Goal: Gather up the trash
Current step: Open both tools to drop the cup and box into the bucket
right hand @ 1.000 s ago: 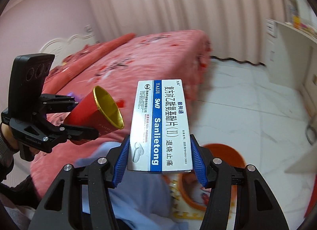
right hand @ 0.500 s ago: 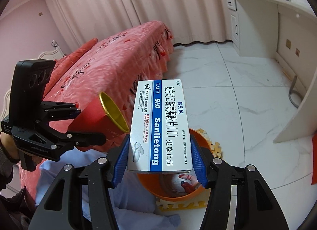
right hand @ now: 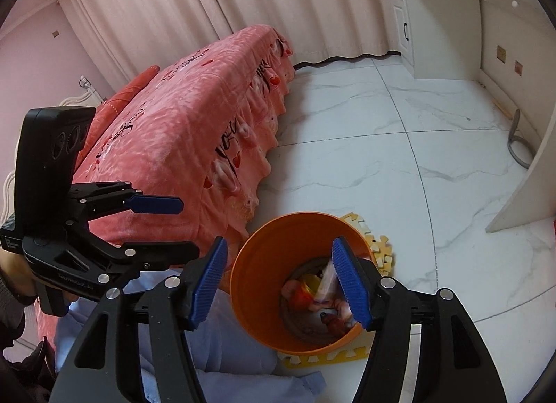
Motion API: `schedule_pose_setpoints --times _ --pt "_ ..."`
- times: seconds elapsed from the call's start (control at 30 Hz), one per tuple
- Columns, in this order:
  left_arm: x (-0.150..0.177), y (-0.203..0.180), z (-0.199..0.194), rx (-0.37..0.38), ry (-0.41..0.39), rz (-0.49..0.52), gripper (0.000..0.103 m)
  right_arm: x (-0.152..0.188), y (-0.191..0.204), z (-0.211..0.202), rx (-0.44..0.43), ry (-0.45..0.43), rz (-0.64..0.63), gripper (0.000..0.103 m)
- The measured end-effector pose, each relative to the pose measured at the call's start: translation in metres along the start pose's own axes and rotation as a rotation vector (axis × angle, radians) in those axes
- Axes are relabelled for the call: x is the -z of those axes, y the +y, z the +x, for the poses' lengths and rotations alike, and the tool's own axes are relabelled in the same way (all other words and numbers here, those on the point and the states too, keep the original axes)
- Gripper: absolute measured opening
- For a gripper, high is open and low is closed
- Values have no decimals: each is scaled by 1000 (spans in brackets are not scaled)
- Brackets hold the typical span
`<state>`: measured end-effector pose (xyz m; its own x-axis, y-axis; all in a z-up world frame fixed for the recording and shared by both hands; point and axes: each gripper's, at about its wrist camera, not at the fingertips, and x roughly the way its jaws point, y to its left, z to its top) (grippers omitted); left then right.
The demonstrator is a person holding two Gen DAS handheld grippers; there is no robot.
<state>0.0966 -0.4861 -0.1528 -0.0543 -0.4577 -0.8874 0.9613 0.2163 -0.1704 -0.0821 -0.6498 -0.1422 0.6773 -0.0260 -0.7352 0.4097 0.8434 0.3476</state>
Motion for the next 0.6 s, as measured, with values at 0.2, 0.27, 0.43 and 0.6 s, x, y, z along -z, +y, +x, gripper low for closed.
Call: schedule_pose_setpoints --times 0.2,0.27,0.43,0.6 --pt "4 -1 -9 -11 -14 -3 76 -4 8 -3 -5 -8 -11 63" --pt "5 1 -14 -16 -23 -9 76 -5 14 -7 -13 -12 -17 63" --pt "14 2 -37 -44 -68 -27 76 -8 34 -14 -34 -24 -46 63" --pt "27 3 -65 -83 -116 -45 76 -10 61 -21 -68 -34 -91 64"
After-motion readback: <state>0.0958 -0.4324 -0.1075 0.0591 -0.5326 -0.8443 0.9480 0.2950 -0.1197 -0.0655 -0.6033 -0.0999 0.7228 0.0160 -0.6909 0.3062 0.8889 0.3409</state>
